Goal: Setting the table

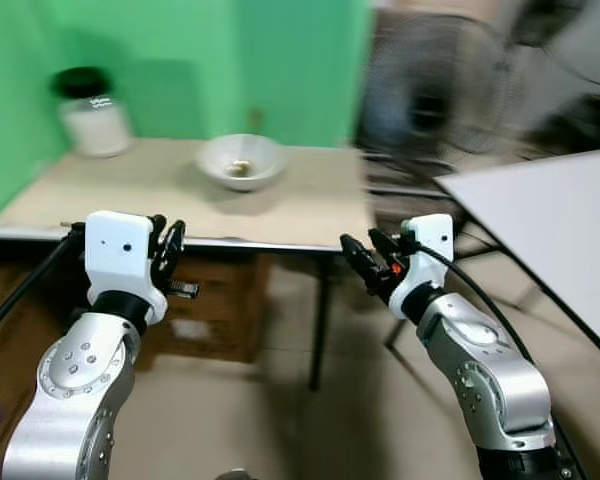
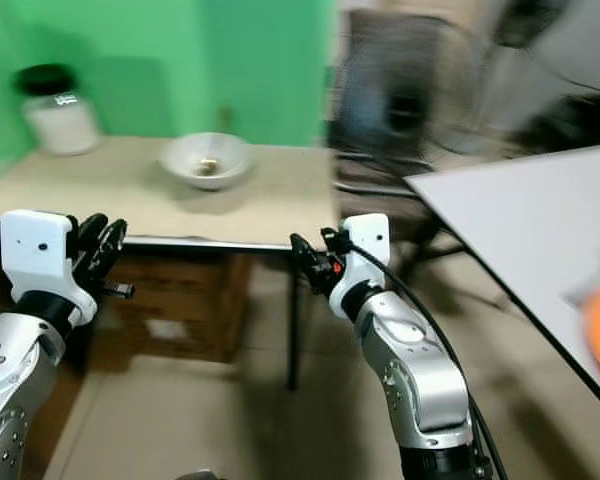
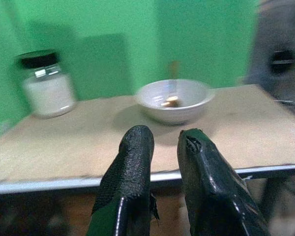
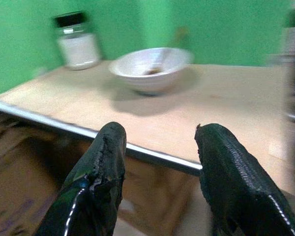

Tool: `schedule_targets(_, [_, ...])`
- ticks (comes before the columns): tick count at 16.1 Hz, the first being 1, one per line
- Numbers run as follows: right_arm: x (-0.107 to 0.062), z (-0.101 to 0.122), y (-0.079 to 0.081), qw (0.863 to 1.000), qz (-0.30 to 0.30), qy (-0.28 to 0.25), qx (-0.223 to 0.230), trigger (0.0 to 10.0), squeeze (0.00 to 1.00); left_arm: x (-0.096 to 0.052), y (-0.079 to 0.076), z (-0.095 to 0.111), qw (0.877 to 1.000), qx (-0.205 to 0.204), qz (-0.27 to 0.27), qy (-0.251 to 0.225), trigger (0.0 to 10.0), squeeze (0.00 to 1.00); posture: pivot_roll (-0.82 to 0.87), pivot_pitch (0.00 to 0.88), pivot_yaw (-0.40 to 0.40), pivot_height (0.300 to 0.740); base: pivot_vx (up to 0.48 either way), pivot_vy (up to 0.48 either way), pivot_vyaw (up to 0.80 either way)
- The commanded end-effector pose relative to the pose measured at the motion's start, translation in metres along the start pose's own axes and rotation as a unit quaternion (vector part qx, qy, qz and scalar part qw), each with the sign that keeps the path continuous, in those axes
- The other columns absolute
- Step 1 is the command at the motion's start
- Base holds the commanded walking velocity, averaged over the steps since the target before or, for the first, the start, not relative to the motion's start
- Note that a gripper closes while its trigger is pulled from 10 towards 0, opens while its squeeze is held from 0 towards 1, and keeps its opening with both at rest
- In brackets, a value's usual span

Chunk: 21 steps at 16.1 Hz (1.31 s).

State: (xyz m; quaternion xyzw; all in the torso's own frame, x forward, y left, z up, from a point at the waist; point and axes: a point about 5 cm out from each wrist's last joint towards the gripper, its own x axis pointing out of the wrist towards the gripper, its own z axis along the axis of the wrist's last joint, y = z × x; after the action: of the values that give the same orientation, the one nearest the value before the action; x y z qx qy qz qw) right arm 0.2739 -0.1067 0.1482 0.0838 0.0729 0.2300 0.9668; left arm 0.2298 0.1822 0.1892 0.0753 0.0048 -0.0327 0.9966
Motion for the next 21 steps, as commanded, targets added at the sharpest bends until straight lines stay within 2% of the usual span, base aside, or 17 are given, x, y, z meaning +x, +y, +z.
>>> schedule_targets(1, [0.004, 0.004, 0.003, 1.0, 0.017, -0.008, -0.001, 10.0, 0.0, -0.002, -0.002, 0.0, 1.0, 0.0, -0.008, 0.003, 10.0, 0.0, 0.05, 0.0, 0.008, 0.74, 0.307, 0.0, 0.8])
schedule_targets(7, [0.005, 0.004, 0.006, 0.999, 0.031, -0.006, -0.003, 10.0, 0.0, -0.007, -0.005, -0.003, 1.0, -0.001, -0.011, 0.011, 10.0, 0.0, 0.06, 0.0, 0.001, 0.74, 0.308, 0.0, 0.8])
schedule_targets(14, [0.005, 0.008, 0.006, 0.999, 0.034, -0.018, 0.007, 10.0, 0.0, -0.013, -0.007, -0.007, 1.0, -0.007, -0.017, 0.017, 10.0, 0.0, 0.05, 0.0, -0.001, 0.74, 0.306, 0.0, 0.0])
schedule_targets(18, [0.007, 0.013, 0.003, 0.999, 0.034, -0.022, 0.003, 10.0, 0.0, -0.008, -0.01, -0.003, 1.0, -0.007, -0.016, 0.005, 10.0, 0.0, 0.04, 0.0, -0.029, 0.74, 0.306, 0.0, 0.0])
schedule_targets(21, [0.007, 0.016, 0.008, 0.999, 0.043, -0.025, -0.006, 10.0, 0.0, -0.01, -0.008, -0.006, 1.0, -0.006, -0.017, 0.011, 10.0, 0.0, 0.02, 0.0, -0.016, 0.74, 0.306, 0.0, 0.0])
